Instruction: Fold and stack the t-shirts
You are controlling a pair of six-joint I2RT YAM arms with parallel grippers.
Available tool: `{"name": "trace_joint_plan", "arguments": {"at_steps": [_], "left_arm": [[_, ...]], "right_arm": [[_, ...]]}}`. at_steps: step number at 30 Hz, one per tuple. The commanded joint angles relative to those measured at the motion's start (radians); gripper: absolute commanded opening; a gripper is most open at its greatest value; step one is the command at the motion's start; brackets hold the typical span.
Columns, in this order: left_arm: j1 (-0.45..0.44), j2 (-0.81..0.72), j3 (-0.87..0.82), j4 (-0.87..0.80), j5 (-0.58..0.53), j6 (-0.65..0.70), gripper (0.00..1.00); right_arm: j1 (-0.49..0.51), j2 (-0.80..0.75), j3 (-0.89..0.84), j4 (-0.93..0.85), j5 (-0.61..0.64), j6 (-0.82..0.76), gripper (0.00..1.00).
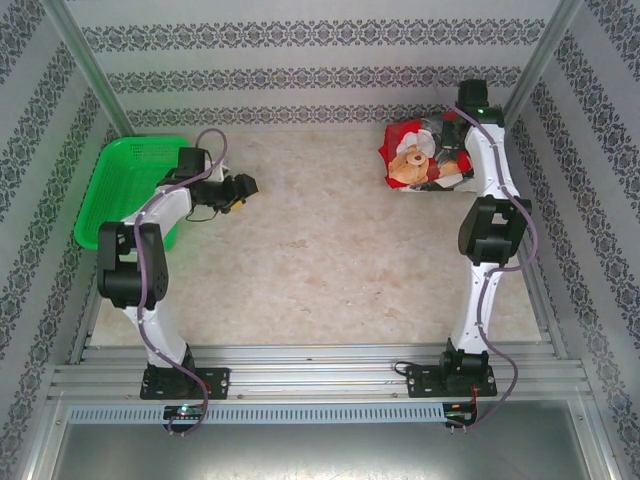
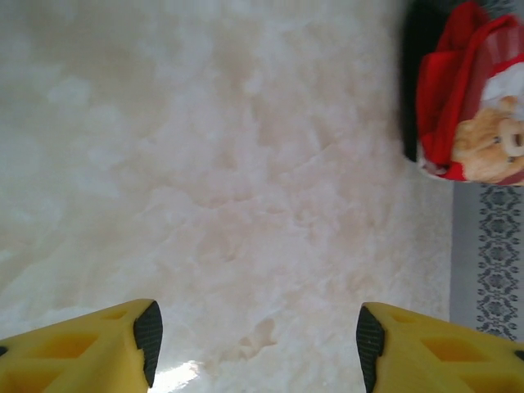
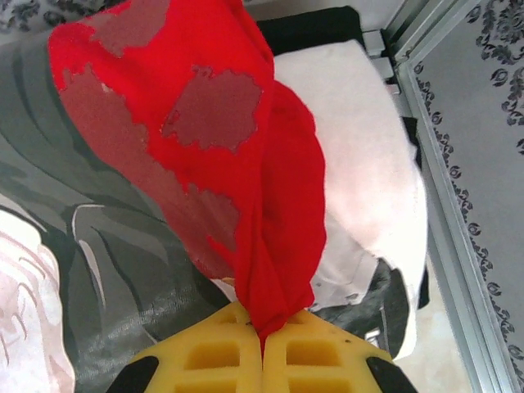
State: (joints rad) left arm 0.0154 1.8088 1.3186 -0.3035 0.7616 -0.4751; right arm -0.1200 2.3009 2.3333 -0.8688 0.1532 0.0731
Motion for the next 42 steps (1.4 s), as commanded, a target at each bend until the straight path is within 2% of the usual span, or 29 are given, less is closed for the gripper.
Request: {"name": "trace_joint_plan", "arguments": {"at_steps": [1, 8, 9, 10, 11, 12, 13, 16, 18, 20, 23, 25, 28, 30, 33, 35, 36, 39, 41, 42], "left_arm": [[0.014, -0.112, 0.060, 0.002, 0.043, 0.001, 0.67], [0.030, -0.198, 0.210, -0.140, 0.026, 0.024, 0.69], [0.032, -0.205, 0.229, -0.150, 0.017, 0.025, 0.69], [0.032, -0.209, 0.243, -0.159, 0.005, 0.028, 0.70], [0.031, -0.213, 0.262, -0.160, -0.004, 0.028, 0.71], [0.033, -0.218, 0.280, -0.157, -0.014, 0.027, 0.72], [0.034, -0.223, 0.299, -0.153, -0.030, 0.027, 0.80], [0.037, -0.257, 0.365, -0.129, -0.111, 0.054, 0.87], [0.045, -0.303, 0.380, -0.072, -0.154, 0.061, 0.92], [0.051, -0.360, 0.356, -0.032, -0.187, 0.095, 0.98], [0.067, -0.478, 0.224, -0.011, -0.238, 0.158, 1.00], [0.083, -0.562, 0.074, 0.018, -0.281, 0.188, 1.00], [0.098, -0.664, -0.224, 0.128, -0.398, 0.246, 1.00], [0.108, -0.698, -0.430, 0.268, -0.494, 0.274, 1.00], [0.110, -0.700, -0.720, 0.631, -0.632, 0.327, 1.00], [0.110, -0.673, -0.892, 0.916, -0.678, 0.358, 1.00], [0.111, -0.654, -0.958, 1.031, -0.712, 0.346, 1.00], [0.109, -0.591, -1.027, 1.107, -0.700, 0.330, 1.00], [0.102, -0.507, -1.055, 1.208, -0.693, 0.353, 1.00], [0.102, -0.442, -1.074, 1.298, -0.727, 0.340, 1.00]], "right_arm": [[-0.051, -0.008, 0.024, 0.064, -0.007, 0.021, 0.00], [-0.116, 0.044, 0.038, 0.057, -0.061, 0.019, 0.00], [-0.121, 0.049, 0.038, 0.053, -0.066, 0.027, 0.05], [-0.124, 0.050, 0.035, 0.050, -0.056, 0.038, 0.18], [-0.127, 0.047, 0.026, 0.054, -0.067, 0.052, 0.39], [-0.133, 0.038, 0.019, 0.055, -0.086, 0.070, 0.53], [-0.137, 0.024, 0.013, 0.049, -0.098, 0.085, 0.61], [-0.135, -0.120, -0.157, 0.148, -0.153, 0.094, 0.75], [-0.133, -0.289, -0.363, 0.276, -0.154, 0.115, 0.89], [-0.128, -0.456, -0.561, 0.385, -0.195, 0.128, 0.98], [-0.081, -0.742, -0.889, 0.531, -0.214, 0.154, 0.98], [-0.008, -0.891, -1.105, 0.608, -0.158, 0.166, 0.98], [0.132, -1.079, -1.419, 0.734, -0.063, 0.183, 0.98], [0.221, -1.174, -1.640, 0.899, 0.001, 0.163, 0.98], [0.288, -1.240, -1.862, 1.124, 0.095, 0.107, 0.98], [0.265, -1.253, -1.867, 1.124, 0.130, 0.112, 0.98], [0.260, -1.242, -1.894, 1.205, 0.128, 0.077, 0.98], [0.264, -1.160, -1.940, 1.305, 0.137, 0.002, 0.98], [0.248, -1.125, -2.079, 1.589, 0.131, -0.003, 0.98], [0.226, -1.131, -2.094, 1.606, 0.112, 0.009, 0.98]]}}
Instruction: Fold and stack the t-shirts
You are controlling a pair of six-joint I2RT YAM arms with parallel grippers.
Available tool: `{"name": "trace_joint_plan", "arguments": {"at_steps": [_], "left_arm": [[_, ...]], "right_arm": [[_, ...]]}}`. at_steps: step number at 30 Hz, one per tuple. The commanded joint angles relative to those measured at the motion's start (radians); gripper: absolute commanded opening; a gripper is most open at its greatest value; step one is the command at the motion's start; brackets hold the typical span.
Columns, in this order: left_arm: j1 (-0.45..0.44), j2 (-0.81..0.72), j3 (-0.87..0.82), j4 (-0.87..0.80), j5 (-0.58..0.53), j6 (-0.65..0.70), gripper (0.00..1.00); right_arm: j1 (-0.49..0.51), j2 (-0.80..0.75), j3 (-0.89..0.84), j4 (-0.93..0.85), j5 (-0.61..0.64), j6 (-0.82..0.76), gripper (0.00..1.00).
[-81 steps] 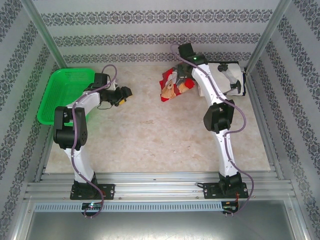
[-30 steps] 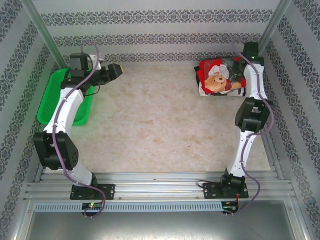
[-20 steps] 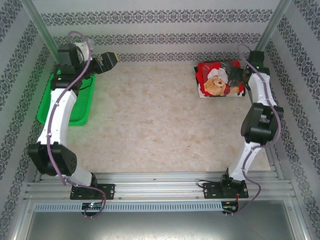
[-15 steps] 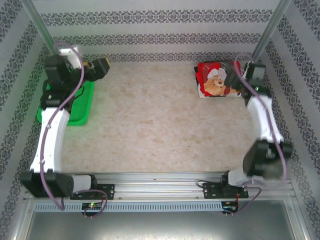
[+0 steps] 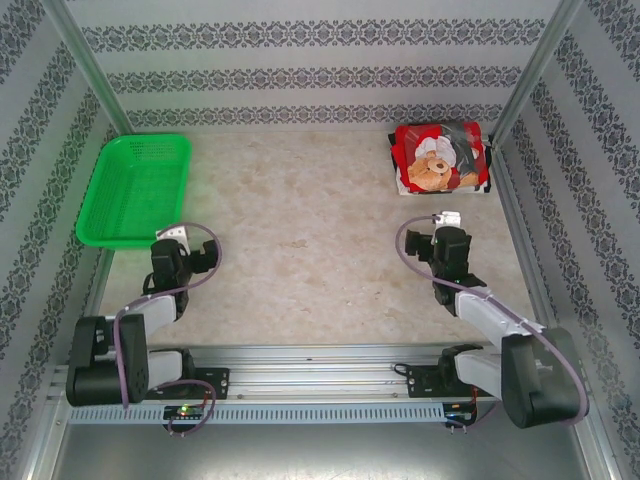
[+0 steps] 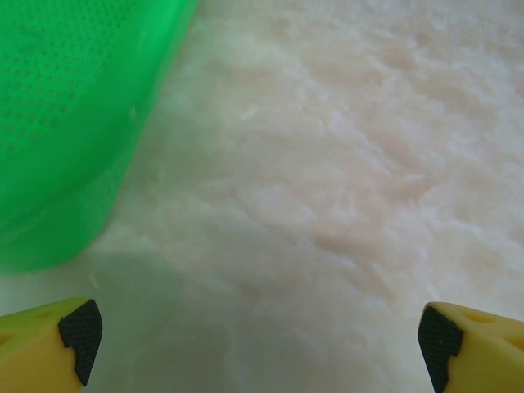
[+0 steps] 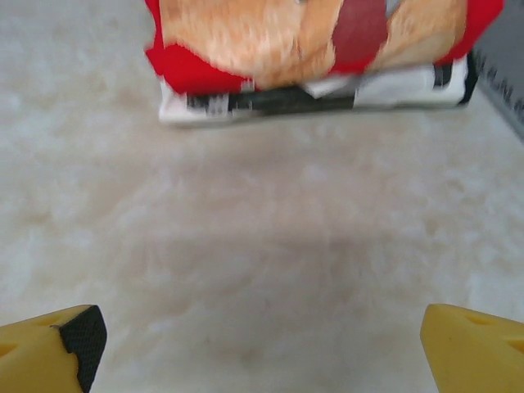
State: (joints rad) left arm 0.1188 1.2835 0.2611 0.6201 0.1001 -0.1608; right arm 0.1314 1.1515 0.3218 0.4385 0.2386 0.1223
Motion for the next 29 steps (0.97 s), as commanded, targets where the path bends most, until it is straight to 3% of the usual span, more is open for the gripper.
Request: {"name": "trace_joint_plan", "arguments": {"at_steps": [1, 4, 5, 7, 8, 9, 10, 11, 13, 15, 29], "left_arm": [[-0.001, 0.157, -0.028, 0.463, -0.067, 0.024, 1.00], [-0.035, 0.347, -0.033, 0.688, -0.041, 0.078, 1.00], [-0.037, 0.344, -0.029, 0.674, -0.030, 0.082, 1.00], [-0.038, 0.270, 0.011, 0.474, -0.030, 0.078, 1.00], [-0.037, 0.297, 0.021, 0.503, -0.021, 0.080, 1.00], [-0.038, 0.323, 0.030, 0.534, 0.007, 0.092, 1.00], [-0.037, 0.306, 0.051, 0.462, 0.024, 0.098, 1.00], [-0.038, 0.288, 0.074, 0.388, 0.026, 0.100, 1.00], [-0.044, 0.309, 0.089, 0.396, 0.014, 0.105, 1.00], [-0.044, 0.298, 0.095, 0.367, 0.015, 0.105, 1.00], [-0.045, 0.302, 0.090, 0.384, 0.016, 0.106, 1.00]], "right_arm": [[-0.057, 0.038, -0.065, 0.300, -0.005, -0.008, 0.98], [-0.047, 0.153, -0.003, 0.357, -0.006, -0.098, 0.98], [-0.058, 0.198, 0.009, 0.395, -0.028, -0.105, 0.98], [-0.068, 0.333, 0.008, 0.525, -0.031, -0.089, 0.98], [-0.071, 0.399, 0.013, 0.613, 0.007, -0.078, 0.98], [-0.074, 0.392, 0.013, 0.580, 0.015, -0.066, 0.98], [-0.091, 0.344, 0.045, 0.445, -0.003, -0.045, 0.98], [-0.101, 0.345, 0.045, 0.457, -0.019, -0.044, 0.98], [-0.090, 0.386, 0.028, 0.577, 0.001, -0.053, 0.98], [-0.088, 0.349, 0.046, 0.470, -0.003, -0.055, 0.98], [-0.092, 0.355, 0.033, 0.508, -0.005, -0.054, 0.98]]}}
